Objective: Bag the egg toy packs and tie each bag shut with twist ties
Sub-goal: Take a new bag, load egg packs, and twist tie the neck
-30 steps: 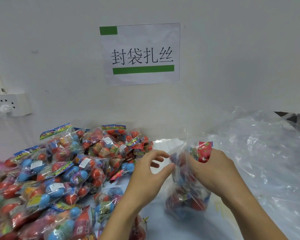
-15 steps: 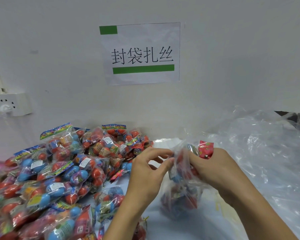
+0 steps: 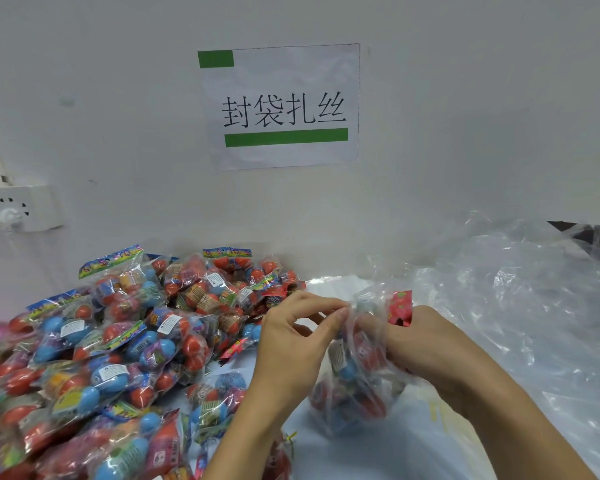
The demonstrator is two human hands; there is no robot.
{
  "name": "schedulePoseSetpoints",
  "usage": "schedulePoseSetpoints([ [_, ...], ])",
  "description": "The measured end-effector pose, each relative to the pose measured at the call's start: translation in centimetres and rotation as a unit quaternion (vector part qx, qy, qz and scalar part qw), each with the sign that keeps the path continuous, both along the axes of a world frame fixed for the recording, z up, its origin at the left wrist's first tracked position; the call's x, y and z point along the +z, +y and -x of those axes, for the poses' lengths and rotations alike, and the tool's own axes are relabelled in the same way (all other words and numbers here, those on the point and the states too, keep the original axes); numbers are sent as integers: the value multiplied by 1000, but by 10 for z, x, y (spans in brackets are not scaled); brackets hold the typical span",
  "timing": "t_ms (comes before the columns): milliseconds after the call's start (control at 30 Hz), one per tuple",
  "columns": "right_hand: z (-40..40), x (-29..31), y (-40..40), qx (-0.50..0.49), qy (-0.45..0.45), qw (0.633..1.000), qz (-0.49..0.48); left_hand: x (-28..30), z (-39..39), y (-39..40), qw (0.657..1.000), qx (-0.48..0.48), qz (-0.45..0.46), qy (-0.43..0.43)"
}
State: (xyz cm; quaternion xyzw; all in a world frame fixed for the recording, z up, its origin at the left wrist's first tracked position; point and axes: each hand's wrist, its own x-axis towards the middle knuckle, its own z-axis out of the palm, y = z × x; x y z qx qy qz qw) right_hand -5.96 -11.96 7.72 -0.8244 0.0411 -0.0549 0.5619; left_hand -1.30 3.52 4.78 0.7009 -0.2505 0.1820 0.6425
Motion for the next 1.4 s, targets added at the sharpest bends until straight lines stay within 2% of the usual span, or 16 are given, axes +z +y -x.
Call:
schedulePoseSetpoints([
  [200, -3, -4, -4, -17, 28, 999, 44, 1, 0, 1, 1000, -2, -15, 16],
  [400, -13, -11, 1, -130, -9, 991, -22, 1, 3, -1, 999, -6, -24, 20],
  [500, -15, -16, 4, -150, -29, 986, 61, 1, 3, -3, 999, 8, -41, -4],
  [667, -14, -16, 6, -107, 4, 984, 142, 0, 3, -4, 998, 9, -54, -5],
  [833, -10, -12, -8, -6, 38, 999, -3, 0, 2, 1, 999, 8, -29, 17],
  [1000, -16, -16, -6, -57, 9, 998, 25, 0, 3, -4, 1000, -8, -28, 1],
  [1167, -23, -23, 3, -112, 16, 989, 99, -1, 4, -6, 999, -25, -44, 3],
  [1300, -19, -16, 3, -105, -22, 989, 98, -1, 0, -2, 1000, 20, -9, 3],
  [1400, -12, -8, 2, -59, -30, 995, 69, -2, -3, 1, 999, 40, 10, 12],
])
